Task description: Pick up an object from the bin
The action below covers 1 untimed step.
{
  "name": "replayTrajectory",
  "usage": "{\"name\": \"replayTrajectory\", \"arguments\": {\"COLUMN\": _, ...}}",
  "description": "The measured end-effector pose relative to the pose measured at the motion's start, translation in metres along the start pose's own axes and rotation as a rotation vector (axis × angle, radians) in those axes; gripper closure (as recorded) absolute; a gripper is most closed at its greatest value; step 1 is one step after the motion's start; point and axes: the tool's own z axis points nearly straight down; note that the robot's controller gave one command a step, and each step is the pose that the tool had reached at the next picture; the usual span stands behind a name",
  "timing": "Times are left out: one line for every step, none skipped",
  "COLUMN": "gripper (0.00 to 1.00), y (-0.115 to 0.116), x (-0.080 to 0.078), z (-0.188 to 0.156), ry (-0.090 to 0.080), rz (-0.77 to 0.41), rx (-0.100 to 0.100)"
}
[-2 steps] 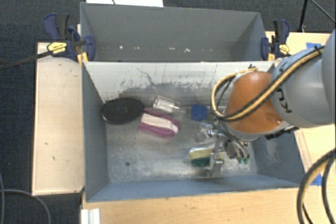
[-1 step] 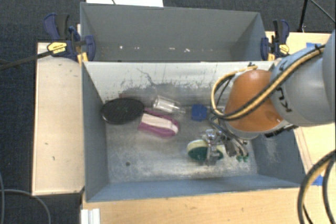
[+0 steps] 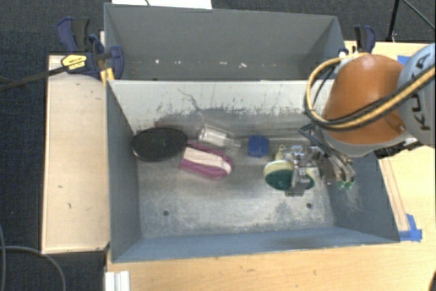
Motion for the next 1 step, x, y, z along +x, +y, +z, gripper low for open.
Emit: {"name": "replayTrajectory", "arguments": {"gripper": 1.00, "y": -0.0081, "x": -0.0250, "z": -0.0891, "ry": -0.004, "rz": 0.032, "rx": 0.000}}
